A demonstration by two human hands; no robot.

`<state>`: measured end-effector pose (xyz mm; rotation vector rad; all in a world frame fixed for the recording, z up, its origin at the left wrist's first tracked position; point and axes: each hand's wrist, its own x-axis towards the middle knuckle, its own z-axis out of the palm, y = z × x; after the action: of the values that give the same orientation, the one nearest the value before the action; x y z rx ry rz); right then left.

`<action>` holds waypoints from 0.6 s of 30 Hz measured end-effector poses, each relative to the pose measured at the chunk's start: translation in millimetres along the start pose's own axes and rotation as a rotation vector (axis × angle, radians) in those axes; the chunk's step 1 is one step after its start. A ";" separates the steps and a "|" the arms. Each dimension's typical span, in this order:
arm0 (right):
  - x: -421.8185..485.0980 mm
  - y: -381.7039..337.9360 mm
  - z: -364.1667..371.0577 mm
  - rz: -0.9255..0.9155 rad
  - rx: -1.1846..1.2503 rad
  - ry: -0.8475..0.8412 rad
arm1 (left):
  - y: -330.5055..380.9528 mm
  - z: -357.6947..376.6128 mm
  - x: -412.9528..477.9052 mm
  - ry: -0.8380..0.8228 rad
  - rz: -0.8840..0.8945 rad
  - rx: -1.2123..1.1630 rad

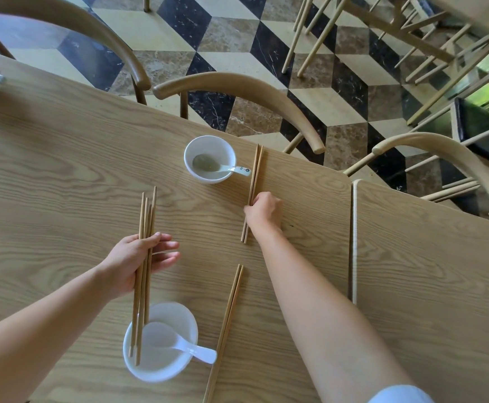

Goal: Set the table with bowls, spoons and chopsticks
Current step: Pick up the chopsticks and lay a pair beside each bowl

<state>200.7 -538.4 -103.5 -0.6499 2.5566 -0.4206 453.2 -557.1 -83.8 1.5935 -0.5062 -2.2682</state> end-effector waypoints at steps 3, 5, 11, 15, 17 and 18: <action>0.5 0.2 -0.2 0.006 0.015 -0.006 | 0.5 1.1 -0.9 0.012 -0.004 -0.007; -0.1 -0.1 -0.4 0.012 0.033 -0.014 | 0.8 1.6 -1.0 0.013 -0.006 -0.009; -5.7 4.8 -7.0 0.041 0.074 -0.029 | 1.6 3.9 -4.6 0.003 -0.004 -0.001; -21.9 16.6 -18.5 0.075 0.129 0.021 | 1.2 7.1 -12.0 -0.011 0.010 0.011; -36.7 32.0 -22.1 0.093 0.156 0.056 | -0.3 8.6 -16.9 -0.018 0.015 0.013; -47.1 41.6 -21.9 0.098 0.173 0.069 | -0.7 9.9 -19.8 -0.024 0.018 0.015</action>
<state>210.9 -475.5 -84.5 -0.4522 2.5672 -0.6317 450.3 -546.5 -64.6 1.5642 -0.5431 -2.2784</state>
